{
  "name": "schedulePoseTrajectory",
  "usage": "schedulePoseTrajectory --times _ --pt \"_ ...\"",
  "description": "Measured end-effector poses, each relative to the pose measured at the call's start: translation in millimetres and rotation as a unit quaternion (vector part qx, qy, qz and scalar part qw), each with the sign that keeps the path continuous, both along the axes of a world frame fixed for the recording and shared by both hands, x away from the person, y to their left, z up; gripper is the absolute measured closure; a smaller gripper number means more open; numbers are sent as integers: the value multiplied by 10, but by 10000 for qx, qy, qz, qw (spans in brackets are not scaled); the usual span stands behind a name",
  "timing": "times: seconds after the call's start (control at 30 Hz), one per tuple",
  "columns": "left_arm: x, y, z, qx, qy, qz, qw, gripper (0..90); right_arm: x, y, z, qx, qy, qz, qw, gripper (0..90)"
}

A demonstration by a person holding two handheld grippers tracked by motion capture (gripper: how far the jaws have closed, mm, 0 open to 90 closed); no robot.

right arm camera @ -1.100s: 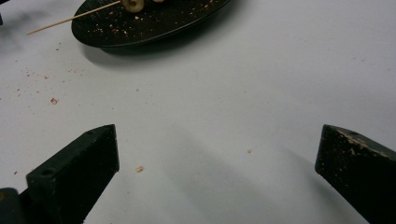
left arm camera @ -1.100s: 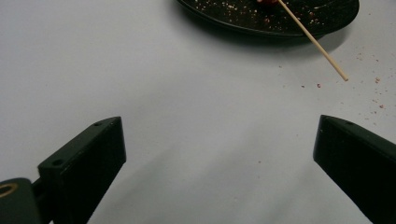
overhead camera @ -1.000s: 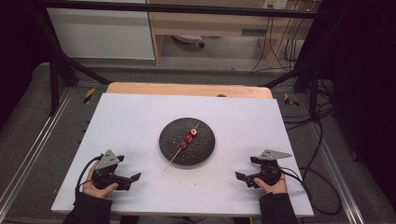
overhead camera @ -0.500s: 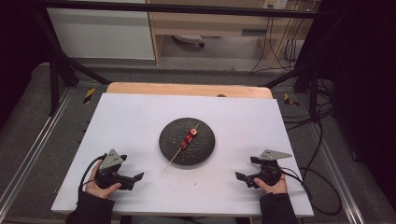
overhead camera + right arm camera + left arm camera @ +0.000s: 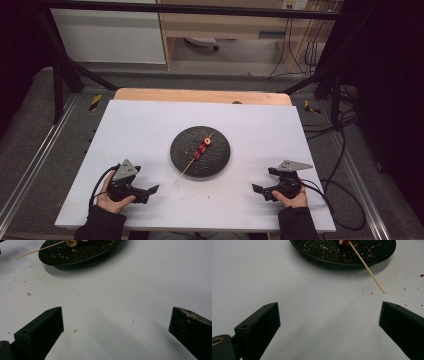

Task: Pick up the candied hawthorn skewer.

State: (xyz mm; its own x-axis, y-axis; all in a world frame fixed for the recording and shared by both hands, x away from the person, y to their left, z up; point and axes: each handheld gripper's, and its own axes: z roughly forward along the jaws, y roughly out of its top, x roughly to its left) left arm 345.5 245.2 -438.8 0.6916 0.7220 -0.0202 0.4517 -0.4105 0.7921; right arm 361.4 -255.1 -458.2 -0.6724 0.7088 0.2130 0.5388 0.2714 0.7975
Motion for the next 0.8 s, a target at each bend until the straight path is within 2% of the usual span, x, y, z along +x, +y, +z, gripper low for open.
schedulePoseTrajectory --times 0.43,0.8 --pt "39 -192 100 18 56 15 10000 49 1 -3 3 -14 -5 -7 10000 6" --pt "138 -452 225 114 70 20 9999 68 -1 -4 4 -38 -8 -28 10000 6"
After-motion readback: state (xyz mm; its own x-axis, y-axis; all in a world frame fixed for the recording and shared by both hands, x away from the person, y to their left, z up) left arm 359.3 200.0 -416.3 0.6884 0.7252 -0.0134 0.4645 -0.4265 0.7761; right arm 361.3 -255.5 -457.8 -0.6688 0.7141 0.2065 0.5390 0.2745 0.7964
